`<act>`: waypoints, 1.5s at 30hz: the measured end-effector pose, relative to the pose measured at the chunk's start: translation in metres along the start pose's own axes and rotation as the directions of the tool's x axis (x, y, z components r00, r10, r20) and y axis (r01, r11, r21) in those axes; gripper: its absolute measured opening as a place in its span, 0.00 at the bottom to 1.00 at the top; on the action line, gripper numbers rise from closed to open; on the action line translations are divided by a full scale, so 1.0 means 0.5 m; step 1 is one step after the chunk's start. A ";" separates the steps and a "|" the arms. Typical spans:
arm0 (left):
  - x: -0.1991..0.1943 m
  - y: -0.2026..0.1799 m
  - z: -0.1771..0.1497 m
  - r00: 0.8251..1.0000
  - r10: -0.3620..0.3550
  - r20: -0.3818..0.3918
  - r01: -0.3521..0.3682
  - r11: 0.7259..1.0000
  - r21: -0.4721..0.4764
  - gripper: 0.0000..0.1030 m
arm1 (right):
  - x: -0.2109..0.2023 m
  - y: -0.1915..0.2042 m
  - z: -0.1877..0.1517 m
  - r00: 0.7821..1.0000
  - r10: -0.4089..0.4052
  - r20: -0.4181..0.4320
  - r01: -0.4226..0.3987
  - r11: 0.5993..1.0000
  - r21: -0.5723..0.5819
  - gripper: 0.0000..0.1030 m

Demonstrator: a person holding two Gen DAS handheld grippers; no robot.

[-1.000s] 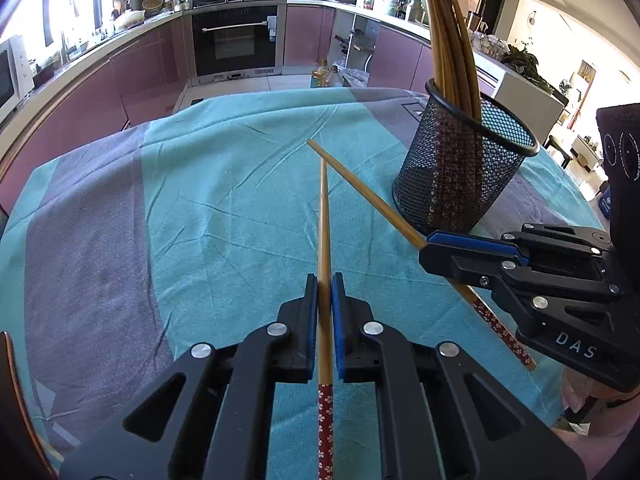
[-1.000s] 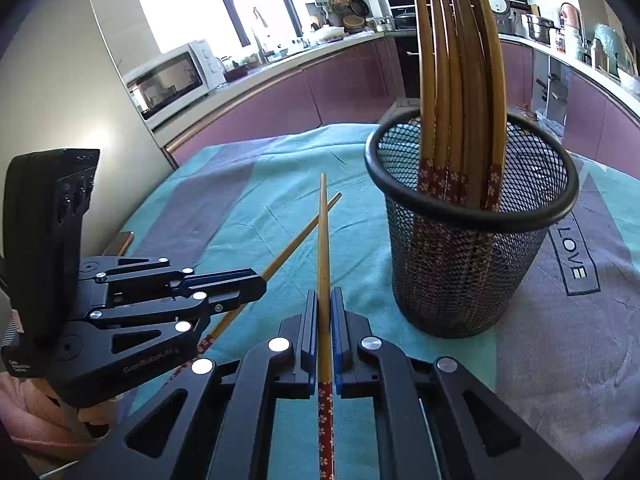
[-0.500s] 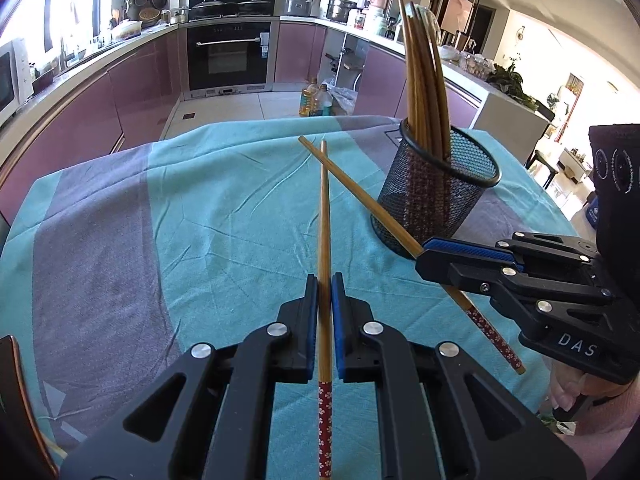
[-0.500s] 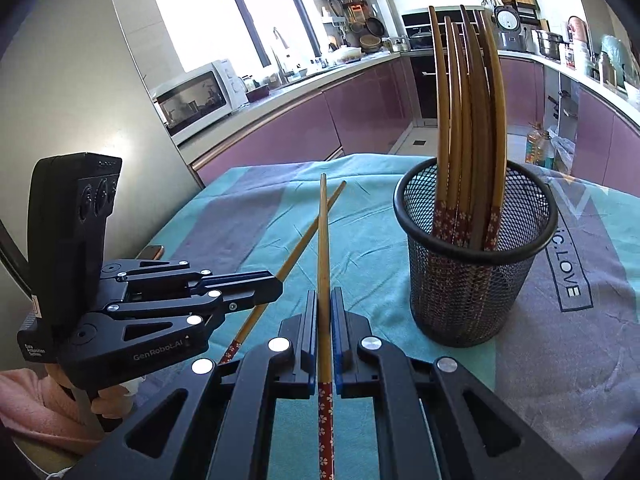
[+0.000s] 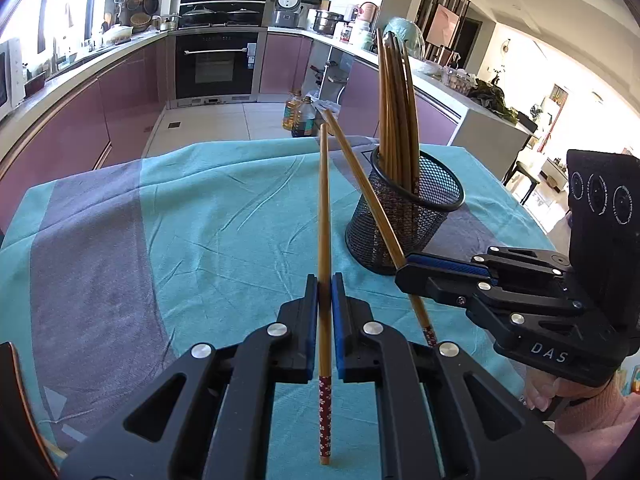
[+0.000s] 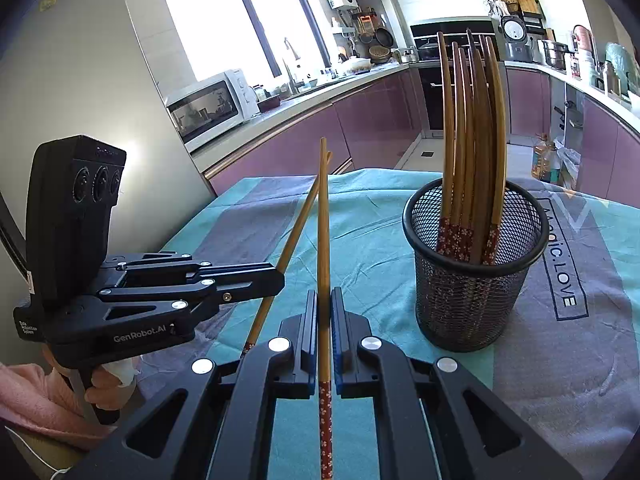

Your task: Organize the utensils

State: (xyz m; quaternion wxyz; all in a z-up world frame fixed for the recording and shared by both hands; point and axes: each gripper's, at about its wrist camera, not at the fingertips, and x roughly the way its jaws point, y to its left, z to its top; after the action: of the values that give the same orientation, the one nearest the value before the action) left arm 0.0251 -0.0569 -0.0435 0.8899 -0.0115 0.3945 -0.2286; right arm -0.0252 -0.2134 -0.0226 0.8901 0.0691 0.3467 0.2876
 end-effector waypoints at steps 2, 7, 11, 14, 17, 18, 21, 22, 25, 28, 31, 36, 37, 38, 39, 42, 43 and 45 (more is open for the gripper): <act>-0.004 -0.001 0.001 1.000 -0.006 0.004 0.006 1.000 -0.001 0.07 | -0.006 -0.004 0.001 1.000 0.001 0.007 -0.001 1.000 0.000 0.05; -0.019 -0.008 0.005 0.999 -0.027 0.019 0.026 1.000 0.003 0.07 | -0.027 -0.007 0.005 0.999 0.001 0.036 -0.001 1.000 -0.001 0.05; -0.033 -0.015 0.011 0.999 -0.042 0.034 0.042 0.999 0.009 0.07 | -0.046 -0.010 0.007 0.998 -0.003 0.061 0.003 1.000 -0.004 0.05; -0.044 -0.020 0.016 0.997 -0.057 0.044 0.056 0.998 0.013 0.07 | -0.058 -0.014 0.008 0.997 -0.006 0.077 0.006 1.000 -0.001 0.05; -0.054 -0.024 0.020 0.996 -0.070 0.055 0.069 0.997 0.017 0.07 | -0.069 -0.018 0.009 0.996 -0.011 0.091 0.011 1.000 0.001 0.05; -0.058 -0.025 0.022 0.996 -0.074 0.058 0.073 0.997 0.018 0.07 | -0.072 -0.019 0.010 0.995 -0.013 0.096 0.013 1.000 0.001 0.05; -0.069 -0.028 0.025 0.994 -0.081 0.070 0.079 0.997 0.022 0.07 | -0.080 -0.024 0.014 0.994 -0.016 0.106 0.015 1.000 0.004 0.05; -0.071 -0.028 0.027 0.994 -0.084 0.073 0.083 0.996 0.023 0.07 | -0.082 -0.025 0.015 0.994 -0.018 0.111 0.017 1.000 0.005 0.05; -0.078 -0.032 0.031 0.993 -0.089 0.080 0.087 0.996 0.026 0.07 | -0.088 -0.027 0.016 0.993 -0.021 0.119 0.020 1.000 0.009 0.05; -0.082 -0.035 0.034 0.992 -0.092 0.084 0.090 0.996 0.029 0.07 | -0.094 -0.030 0.020 0.992 -0.024 0.127 0.023 1.000 0.010 0.05; -0.083 -0.035 0.037 0.992 -0.093 0.088 0.090 0.995 0.032 0.07 | -0.099 -0.033 0.023 0.991 -0.026 0.135 0.025 1.000 0.010 0.05; -0.080 -0.037 0.042 0.992 -0.085 0.095 0.082 0.996 0.038 0.07 | -0.102 -0.038 0.028 0.989 -0.029 0.145 0.029 1.000 0.007 0.05; -0.080 -0.037 0.042 0.992 -0.084 0.097 0.081 0.996 0.039 0.07 | -0.103 -0.037 0.029 0.989 -0.030 0.147 0.029 1.000 0.006 0.05; -0.081 -0.038 0.043 0.992 -0.082 0.099 0.078 0.996 0.040 0.07 | -0.105 -0.037 0.030 0.989 -0.029 0.148 0.029 1.000 0.006 0.05; -0.082 -0.039 0.043 0.992 -0.079 0.101 0.075 0.996 0.042 0.07 | -0.106 -0.038 0.031 0.988 -0.030 0.150 0.030 1.000 0.005 0.05; -0.084 -0.044 0.047 0.991 -0.074 0.107 0.070 0.996 0.048 0.07 | -0.111 -0.039 0.033 0.987 -0.032 0.156 0.032 0.999 0.004 0.05; -0.085 -0.044 0.047 0.991 -0.073 0.109 0.068 0.996 0.050 0.07 | -0.113 -0.038 0.033 0.987 -0.033 0.159 0.033 0.999 0.003 0.05; -0.086 -0.045 0.049 0.991 -0.072 0.114 0.066 0.996 0.053 0.07 | -0.117 -0.037 0.034 0.986 -0.035 0.163 0.036 0.999 0.001 0.05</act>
State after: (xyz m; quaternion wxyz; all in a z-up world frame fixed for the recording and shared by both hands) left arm 0.0086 -0.0631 0.0078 0.9028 -0.0167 0.3360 -0.2678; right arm -0.0402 -0.2602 0.0181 0.9206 0.0855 0.2735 0.2653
